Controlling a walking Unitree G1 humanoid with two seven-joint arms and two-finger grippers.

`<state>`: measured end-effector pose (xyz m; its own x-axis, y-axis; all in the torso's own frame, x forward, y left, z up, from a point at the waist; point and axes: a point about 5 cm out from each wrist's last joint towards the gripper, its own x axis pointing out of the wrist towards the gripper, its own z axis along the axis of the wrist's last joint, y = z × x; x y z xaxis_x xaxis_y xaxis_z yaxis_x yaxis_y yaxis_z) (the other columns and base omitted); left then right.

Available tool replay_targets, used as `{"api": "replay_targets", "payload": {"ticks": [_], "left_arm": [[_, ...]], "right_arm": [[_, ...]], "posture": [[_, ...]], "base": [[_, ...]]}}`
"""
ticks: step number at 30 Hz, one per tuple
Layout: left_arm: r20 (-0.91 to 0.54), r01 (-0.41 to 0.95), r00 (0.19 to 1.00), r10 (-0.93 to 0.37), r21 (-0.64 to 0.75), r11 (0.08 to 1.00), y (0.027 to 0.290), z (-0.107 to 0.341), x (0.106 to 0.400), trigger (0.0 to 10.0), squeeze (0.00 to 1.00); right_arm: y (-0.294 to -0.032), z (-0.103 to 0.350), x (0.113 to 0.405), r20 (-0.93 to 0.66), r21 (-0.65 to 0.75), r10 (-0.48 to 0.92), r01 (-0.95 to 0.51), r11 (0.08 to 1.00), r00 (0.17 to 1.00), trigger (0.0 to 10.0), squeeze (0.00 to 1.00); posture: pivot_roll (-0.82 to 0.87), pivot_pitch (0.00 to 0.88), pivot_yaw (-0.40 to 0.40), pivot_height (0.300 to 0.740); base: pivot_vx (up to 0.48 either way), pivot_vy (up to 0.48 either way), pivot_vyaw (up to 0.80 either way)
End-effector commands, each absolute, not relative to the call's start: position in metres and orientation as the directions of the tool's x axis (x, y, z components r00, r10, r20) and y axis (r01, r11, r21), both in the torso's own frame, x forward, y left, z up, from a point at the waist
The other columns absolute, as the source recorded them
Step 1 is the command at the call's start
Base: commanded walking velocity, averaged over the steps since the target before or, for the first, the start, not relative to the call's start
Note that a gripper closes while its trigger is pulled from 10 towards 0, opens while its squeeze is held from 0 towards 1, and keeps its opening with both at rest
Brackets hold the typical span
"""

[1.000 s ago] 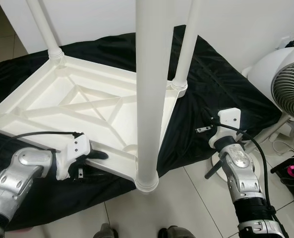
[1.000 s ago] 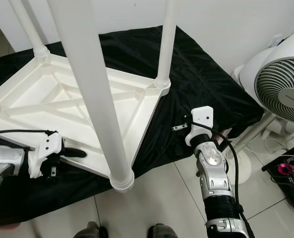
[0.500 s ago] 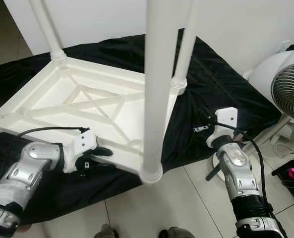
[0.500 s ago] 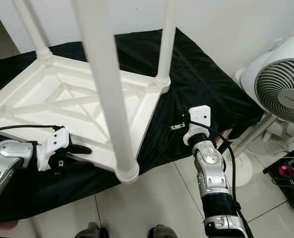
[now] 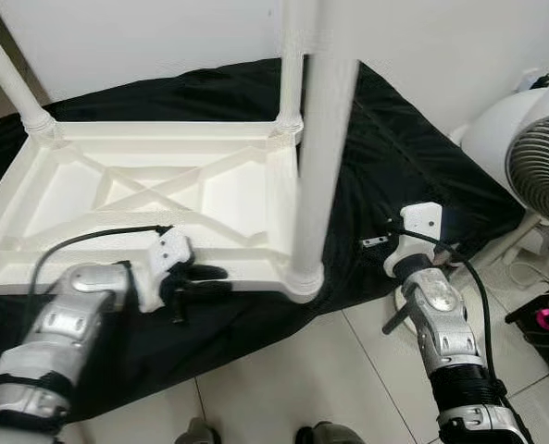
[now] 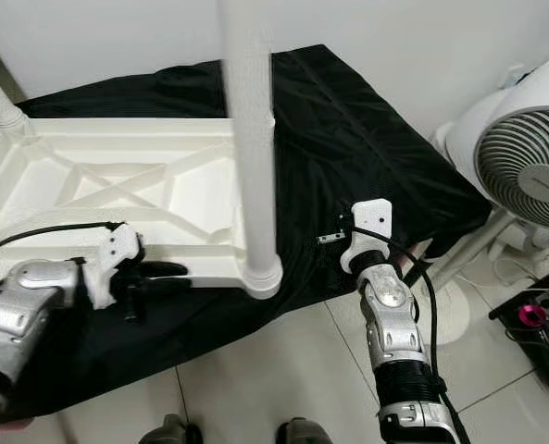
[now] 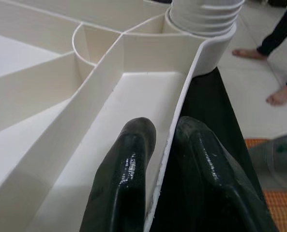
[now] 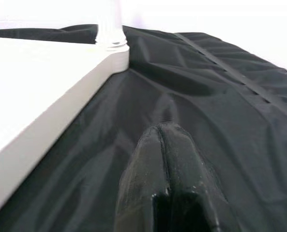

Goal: Building children table

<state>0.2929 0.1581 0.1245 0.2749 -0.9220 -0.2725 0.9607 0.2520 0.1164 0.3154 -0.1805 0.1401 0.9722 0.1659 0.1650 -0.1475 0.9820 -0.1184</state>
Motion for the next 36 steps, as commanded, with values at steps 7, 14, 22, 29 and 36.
{"api": "replay_targets", "payload": {"ticks": [7, 14, 22, 29, 36], "left_arm": [[-0.219, 0.690, 0.724, -0.654, 0.235, 0.685, 0.162, 0.119, 0.322, 8.1, 0.00], [-0.238, 0.656, 0.754, -0.612, 0.282, 0.700, 0.167, 0.116, 0.324, 10.0, 0.00], [-0.171, 0.678, 0.735, -0.656, 0.178, 0.714, 0.163, 0.128, 0.318, 10.0, 1.00], [-0.111, 0.650, 0.760, -0.641, 0.132, 0.748, 0.154, 0.137, 0.319, 10.0, 0.00], [0.018, 0.622, 0.782, -0.623, 0.040, 0.782, 0.137, 0.152, 0.315, 10.0, 0.00]], "right_arm": [[-0.179, 0.139, 0.318, 0.167, -0.103, 0.140, -0.124, 0.987, 0.976, 10.0, 0.00], [-0.178, 0.139, 0.318, 0.167, -0.100, 0.138, -0.122, 0.987, 0.976, 10.0, 0.00], [-0.177, 0.136, 0.319, 0.154, -0.076, 0.131, -0.121, 0.990, 0.979, 10.0, 0.00], [-0.179, 0.137, 0.320, 0.153, -0.075, 0.105, -0.094, 0.993, 0.983, 10.0, 0.00], [-0.174, 0.136, 0.316, 0.169, -0.059, 0.114, -0.105, 0.993, 0.979, 10.0, 0.00]], "posture": [[-0.08, 0.091, 0.039, 0.740], [-0.08, 0.091, 0.037, 0.740], [-0.07, 0.083, 0.027, 0.740], [-0.08, 0.073, 0.024, 0.740], [-0.08, 0.044, 0.034, 0.740]], "base": [[0.000, 0.000, 0.00], [0.000, 0.000, 0.00], [0.000, 0.000, 0.00], [0.000, 0.000, 0.00], [0.000, 0.000, 0.00]]}}
